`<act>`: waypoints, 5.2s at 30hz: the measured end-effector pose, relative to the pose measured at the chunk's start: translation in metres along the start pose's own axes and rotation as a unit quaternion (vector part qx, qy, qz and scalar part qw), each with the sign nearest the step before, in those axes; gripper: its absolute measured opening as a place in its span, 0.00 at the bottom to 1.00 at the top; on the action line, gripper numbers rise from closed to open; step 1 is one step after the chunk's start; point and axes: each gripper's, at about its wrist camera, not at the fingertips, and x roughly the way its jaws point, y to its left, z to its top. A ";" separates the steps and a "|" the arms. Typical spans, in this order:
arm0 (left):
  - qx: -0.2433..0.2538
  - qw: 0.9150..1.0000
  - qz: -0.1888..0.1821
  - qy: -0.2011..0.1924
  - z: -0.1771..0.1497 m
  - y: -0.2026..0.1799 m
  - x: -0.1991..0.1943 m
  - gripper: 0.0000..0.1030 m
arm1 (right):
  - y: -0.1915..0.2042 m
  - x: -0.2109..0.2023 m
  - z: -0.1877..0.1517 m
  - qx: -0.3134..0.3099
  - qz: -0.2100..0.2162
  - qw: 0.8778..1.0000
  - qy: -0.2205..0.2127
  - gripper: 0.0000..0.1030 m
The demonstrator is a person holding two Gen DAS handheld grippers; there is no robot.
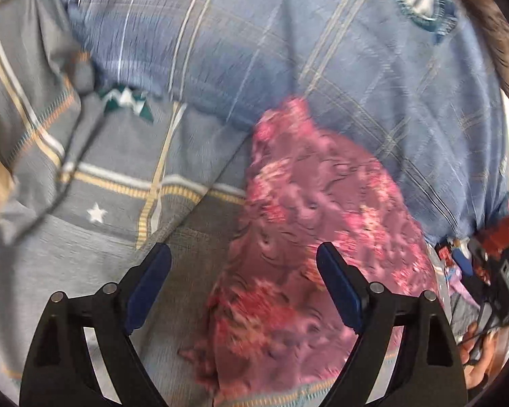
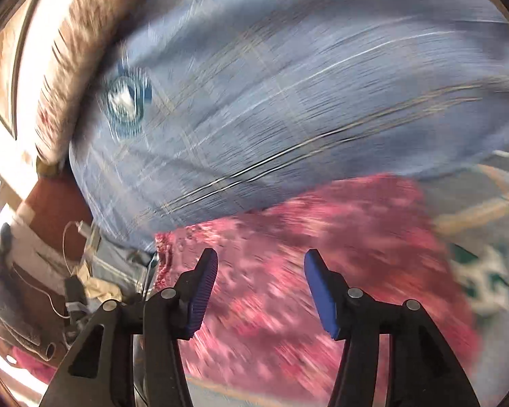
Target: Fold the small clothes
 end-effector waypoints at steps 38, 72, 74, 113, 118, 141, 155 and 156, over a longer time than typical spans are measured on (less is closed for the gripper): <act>0.057 0.998 0.021 0.026 -0.006 0.019 -0.007 0.18 | 0.123 0.206 0.010 -0.206 -0.060 0.971 0.103 0.18; 0.039 0.998 0.037 0.011 -0.006 0.005 0.017 0.43 | -0.119 0.052 0.032 0.028 -0.262 0.965 -0.005 0.13; 0.019 0.999 0.025 0.010 0.001 0.018 0.008 0.43 | -0.107 0.038 0.025 0.027 -0.261 0.964 -0.039 0.17; -0.113 0.966 -0.210 0.100 0.003 0.061 0.012 0.76 | 0.203 0.115 -0.172 -0.304 0.012 0.949 0.079 0.07; -0.132 0.952 -0.254 0.110 -0.002 0.050 0.030 0.76 | 0.194 0.115 -0.182 -0.295 0.018 0.951 0.096 0.08; -0.006 0.942 -0.258 0.216 0.071 0.004 0.086 0.75 | 0.230 0.148 -0.239 -0.463 -0.128 0.875 0.059 0.55; 0.040 0.964 -0.204 0.167 0.066 -0.067 0.028 0.09 | 0.208 0.079 -0.195 -0.354 -0.050 0.934 -0.022 0.07; 0.043 0.965 -0.203 0.163 0.065 -0.075 0.021 0.09 | 0.207 0.071 -0.192 -0.345 -0.045 0.937 -0.027 0.07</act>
